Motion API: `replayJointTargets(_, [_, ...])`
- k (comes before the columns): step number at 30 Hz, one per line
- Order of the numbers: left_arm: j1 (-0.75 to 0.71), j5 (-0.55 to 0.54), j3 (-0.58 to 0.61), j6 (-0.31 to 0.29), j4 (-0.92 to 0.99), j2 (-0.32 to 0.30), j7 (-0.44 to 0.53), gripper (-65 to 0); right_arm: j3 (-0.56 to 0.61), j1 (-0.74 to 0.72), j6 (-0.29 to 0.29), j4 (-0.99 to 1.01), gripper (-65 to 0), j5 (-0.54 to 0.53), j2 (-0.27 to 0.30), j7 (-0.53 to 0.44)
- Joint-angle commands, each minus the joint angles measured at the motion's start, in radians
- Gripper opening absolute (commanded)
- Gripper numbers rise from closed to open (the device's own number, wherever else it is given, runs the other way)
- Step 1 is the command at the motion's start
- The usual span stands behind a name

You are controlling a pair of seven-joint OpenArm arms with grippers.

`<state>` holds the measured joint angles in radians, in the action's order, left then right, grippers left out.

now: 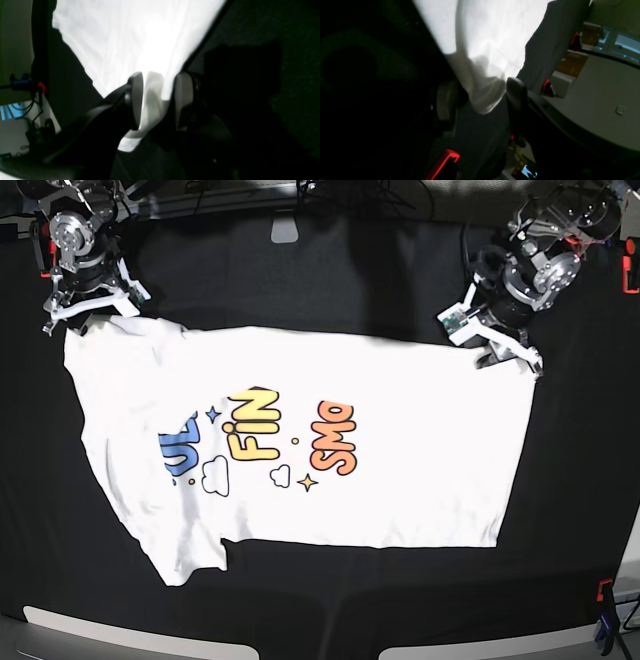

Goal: Layout the t-shirt on the table in an organized manner, then fold the t-shirt properly
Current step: 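Drag the shirt with both grippers toward the robot base to straighten it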

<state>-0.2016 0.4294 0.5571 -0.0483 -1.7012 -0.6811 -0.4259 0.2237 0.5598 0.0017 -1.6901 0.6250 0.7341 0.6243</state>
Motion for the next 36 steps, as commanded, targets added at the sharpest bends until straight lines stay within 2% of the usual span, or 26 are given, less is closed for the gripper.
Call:
replayJointTargets(1, [0.018,0.007,-0.005,0.019,-0.012,-0.011,0.007,-45.6,-0.006,-0.001,-0.020,-0.009,-35.3,0.005,0.017,-0.015])
replayJointTargets(4, [0.031,0.006,-0.005,0.023,-0.012,-0.011,0.008,-45.6,-0.006,-0.011,-0.026,-0.009,-41.5,0.004,0.011,-0.040])
replayJointTargets(8, [0.035,0.005,-0.005,0.023,-0.012,-0.011,0.007,-45.6,0.006,-0.042,-0.025,-0.009,-41.8,-0.032,0.006,-0.045])
replayJointTargets(14, [0.035,-0.068,-0.005,0.023,-0.012,-0.011,0.004,-45.6,0.079,-0.084,-0.024,0.013,-42.3,-0.033,0.006,-0.041])
replayJointTargets(18, [0.036,-0.064,-0.005,0.023,-0.012,-0.011,0.005,-45.6,0.125,-0.083,-0.027,0.015,-51.4,-0.033,0.006,-0.010])
replayJointTargets(24, [0.039,-0.065,-0.005,0.023,-0.012,-0.011,0.009,-45.6,0.133,-0.083,-0.130,0.015,-64.2,-0.033,0.008,0.057])
replayJointTargets(26, [0.039,-0.065,-0.005,0.023,-0.012,-0.011,0.009,-45.6,0.133,-0.083,-0.138,0.015,-65.0,-0.033,0.008,0.066])
replayJointTargets(27, [0.039,-0.064,-0.005,0.023,-0.012,-0.011,0.009,-46.7,0.133,-0.083,-0.137,0.015,-65.0,-0.033,0.008,0.066])
replayJointTargets(28, [0.039,-0.064,-0.005,0.023,-0.012,-0.011,0.009,-50.9,0.133,-0.083,-0.137,0.015,-65.0,-0.033,0.008,0.065])
replayJointTargets(30, [0.039,-0.064,-0.005,0.023,-0.012,-0.011,0.005,-65.0,0.133,-0.083,-0.137,0.015,-65.0,-0.031,0.008,0.066])
replayJointTargets(33, [0.039,-0.064,-0.005,0.023,-0.013,-0.012,-0.042,-65.0,0.133,-0.080,-0.137,0.015,-65.0,-0.026,0.009,0.072])
replayJointTargets(36, [0.031,-0.065,-0.005,0.022,-0.014,-0.012,-0.086,-65.0,0.133,-0.080,-0.127,0.015,-65.0,-0.069,0.009,0.084])
